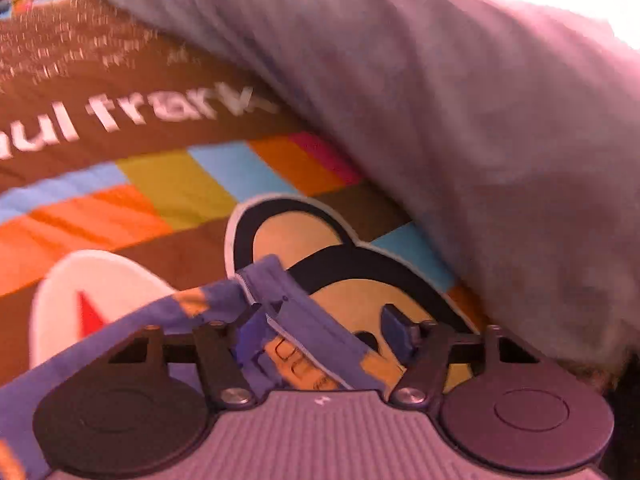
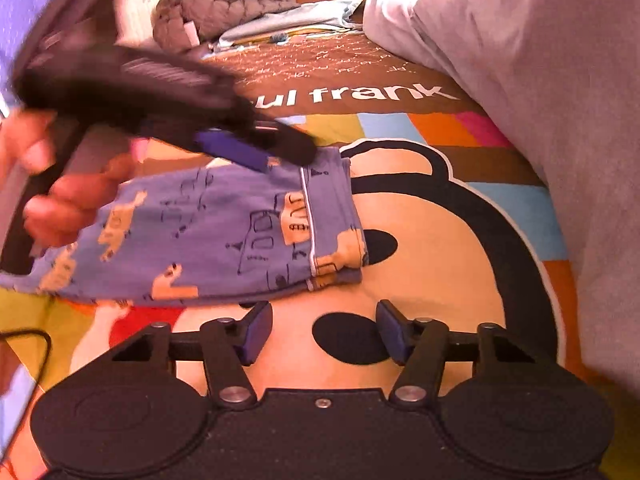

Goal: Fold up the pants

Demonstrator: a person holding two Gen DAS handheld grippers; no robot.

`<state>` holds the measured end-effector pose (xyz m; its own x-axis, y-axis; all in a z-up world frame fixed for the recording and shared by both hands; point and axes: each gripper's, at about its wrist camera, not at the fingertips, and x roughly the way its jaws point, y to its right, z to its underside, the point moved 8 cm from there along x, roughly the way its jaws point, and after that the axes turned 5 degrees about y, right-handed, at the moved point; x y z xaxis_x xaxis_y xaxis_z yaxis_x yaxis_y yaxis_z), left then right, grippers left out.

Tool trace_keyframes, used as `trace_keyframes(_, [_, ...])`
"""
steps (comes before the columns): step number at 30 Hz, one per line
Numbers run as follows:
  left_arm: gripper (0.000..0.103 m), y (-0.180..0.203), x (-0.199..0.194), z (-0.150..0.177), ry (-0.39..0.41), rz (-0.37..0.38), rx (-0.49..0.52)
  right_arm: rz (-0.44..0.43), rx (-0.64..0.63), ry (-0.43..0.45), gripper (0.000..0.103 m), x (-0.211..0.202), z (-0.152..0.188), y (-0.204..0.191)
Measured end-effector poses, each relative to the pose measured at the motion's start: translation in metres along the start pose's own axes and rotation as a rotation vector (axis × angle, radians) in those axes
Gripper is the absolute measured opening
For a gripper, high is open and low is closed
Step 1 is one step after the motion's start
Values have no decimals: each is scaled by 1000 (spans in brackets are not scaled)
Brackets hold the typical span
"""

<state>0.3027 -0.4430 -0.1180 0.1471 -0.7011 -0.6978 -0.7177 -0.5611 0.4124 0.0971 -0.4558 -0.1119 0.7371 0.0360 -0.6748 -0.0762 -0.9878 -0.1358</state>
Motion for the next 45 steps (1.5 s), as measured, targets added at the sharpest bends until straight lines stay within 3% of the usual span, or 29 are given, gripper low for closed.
trace_keyframes(4, [67,2,15,-11,17,14,-95,7,21,-4,59,0,0,2])
trace_keyframes(7, [69,2,-2,-16,37,54,-129,4,71,1,59,0,-2,5])
trace_keyframes(10, [76,-1,-28,-11,45,44,-118,-7,161,20,59,1,-3,11])
trace_keyframes(15, [77,-6,-48,6,-26,37,-119,-91,451,61,60,1,1,23])
trace_keyframes(19, [82,-16,-32,9,-130,-10,-165,-187,709,65,60,9,2,28])
trace_keyframes(24, [87,-21,-26,-3,-132,-6,-266,-177,887,113,63,15,2,36])
trace_keyframes(27, [88,-17,-29,-10,-131,-13,-278,-159,984,164,63,19,1,41])
trace_keyframes(30, [88,-11,-30,-15,-137,-32,-248,-119,1056,204,54,23,4,47])
trace_keyframes(33, [88,-4,-32,-18,-149,-31,-239,-98,1137,203,30,26,12,54])
trace_keyframes(34, [88,-1,-30,-19,-155,-29,-238,-85,1154,194,15,27,16,56])
trace_keyframes(37, [88,6,-30,-23,-168,-45,-239,-53,1075,198,13,28,11,51])
trace_keyframes(41, [88,13,-25,-27,-213,-112,-240,95,657,243,12,19,-16,19])
trace_keyframes(45, [88,20,-18,-27,-272,-161,-225,189,278,285,12,13,-33,-24])
